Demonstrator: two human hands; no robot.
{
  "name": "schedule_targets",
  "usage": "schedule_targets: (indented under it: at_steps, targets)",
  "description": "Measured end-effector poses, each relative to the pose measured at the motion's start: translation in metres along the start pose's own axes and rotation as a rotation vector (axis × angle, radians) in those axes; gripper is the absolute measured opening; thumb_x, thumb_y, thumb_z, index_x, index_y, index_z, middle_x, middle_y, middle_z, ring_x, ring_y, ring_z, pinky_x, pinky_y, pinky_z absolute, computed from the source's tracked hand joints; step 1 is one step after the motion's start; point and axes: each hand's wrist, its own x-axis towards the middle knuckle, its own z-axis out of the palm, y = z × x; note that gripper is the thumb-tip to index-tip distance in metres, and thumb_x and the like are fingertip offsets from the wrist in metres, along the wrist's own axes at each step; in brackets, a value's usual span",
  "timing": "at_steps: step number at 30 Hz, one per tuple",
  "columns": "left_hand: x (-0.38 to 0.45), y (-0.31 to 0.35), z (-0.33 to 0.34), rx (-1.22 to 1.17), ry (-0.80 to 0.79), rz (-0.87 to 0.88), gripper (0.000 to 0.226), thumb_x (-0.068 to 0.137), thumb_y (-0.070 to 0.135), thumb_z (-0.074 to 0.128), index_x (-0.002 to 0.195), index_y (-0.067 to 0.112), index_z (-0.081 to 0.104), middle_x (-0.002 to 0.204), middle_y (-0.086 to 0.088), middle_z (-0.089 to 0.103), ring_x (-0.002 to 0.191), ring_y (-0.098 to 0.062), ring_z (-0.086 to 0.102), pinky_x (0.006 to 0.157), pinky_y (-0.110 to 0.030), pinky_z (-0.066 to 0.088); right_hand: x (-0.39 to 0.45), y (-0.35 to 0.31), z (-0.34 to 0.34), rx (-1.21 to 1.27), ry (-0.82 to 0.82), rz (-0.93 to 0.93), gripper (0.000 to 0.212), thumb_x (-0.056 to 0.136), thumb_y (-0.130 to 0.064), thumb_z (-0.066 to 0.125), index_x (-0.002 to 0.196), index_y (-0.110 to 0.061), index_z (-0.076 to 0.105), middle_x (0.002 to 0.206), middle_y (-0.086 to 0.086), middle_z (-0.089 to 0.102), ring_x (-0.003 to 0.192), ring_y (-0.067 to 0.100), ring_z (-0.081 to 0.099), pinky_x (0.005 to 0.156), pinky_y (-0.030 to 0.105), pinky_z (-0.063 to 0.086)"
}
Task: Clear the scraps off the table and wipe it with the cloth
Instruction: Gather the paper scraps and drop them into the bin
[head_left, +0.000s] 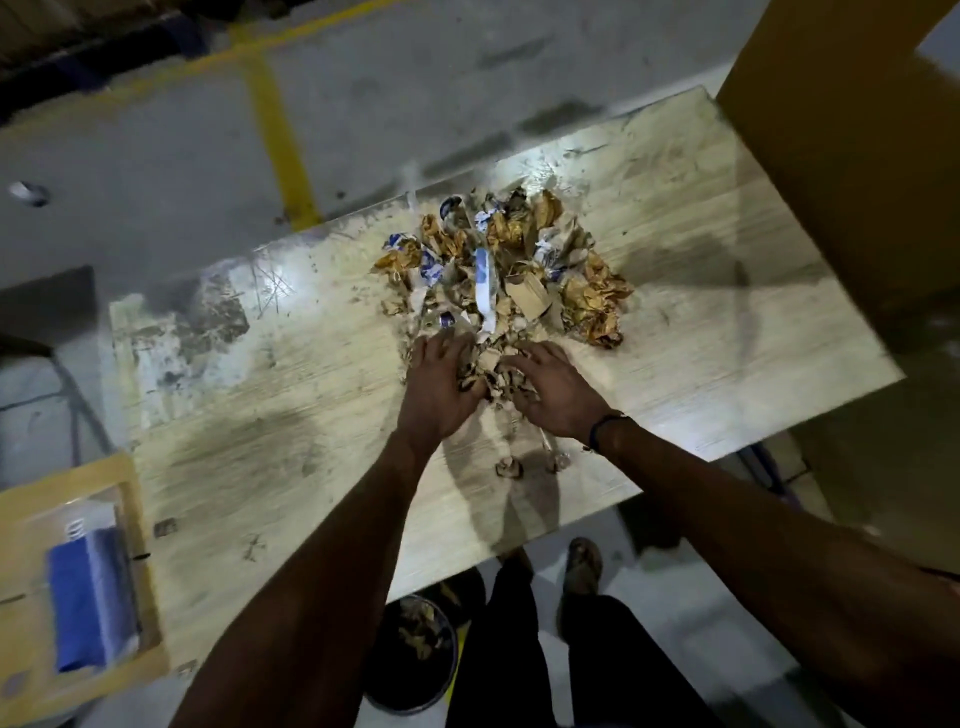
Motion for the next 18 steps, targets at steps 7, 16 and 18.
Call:
schedule_targets:
  at_steps: [7, 16, 18]
  targets:
    - [-0.05, 0.026, 0.005, -0.044, 0.098, -0.022, 0.056, 0.093, 0.048, 0.064, 0.144, 0.028, 0.056, 0.15, -0.008, 0.051, 0.139, -0.034, 0.047, 0.107, -0.054, 0.046, -0.038, 0.0, -0.009, 0.051, 0.101, -0.018, 0.053, 0.091, -0.034, 0.047, 0.141, -0.022, 0.059, 0.156, 0.013, 0.046, 0.144, 0.036, 0.038, 0.116, 0.046, 0.037]
    - [-0.039, 0.019, -0.019, 0.036, 0.341, -0.079, 0.056, 0.089, 0.051, 0.067, 0.136, 0.025, 0.054, 0.147, -0.009, 0.044, 0.137, -0.032, 0.044, 0.107, -0.051, 0.04, -0.069, 0.035, 0.024, 0.296, 0.591, 0.255, 0.041, 0.101, -0.027, 0.057, 0.14, -0.013, 0.06, 0.154, 0.013, 0.049, 0.143, 0.032, 0.045, 0.118, 0.039, 0.038]
    - [-0.021, 0.008, -0.015, 0.016, 0.318, -0.029, 0.058, 0.092, 0.053, 0.066, 0.142, 0.026, 0.052, 0.157, -0.009, 0.039, 0.146, -0.03, 0.038, 0.114, -0.05, 0.035, -0.061, 0.032, 0.038, 0.338, 0.605, 0.219, 0.046, 0.104, -0.03, 0.056, 0.145, -0.009, 0.055, 0.158, 0.015, 0.044, 0.147, 0.031, 0.041, 0.121, 0.028, 0.033]
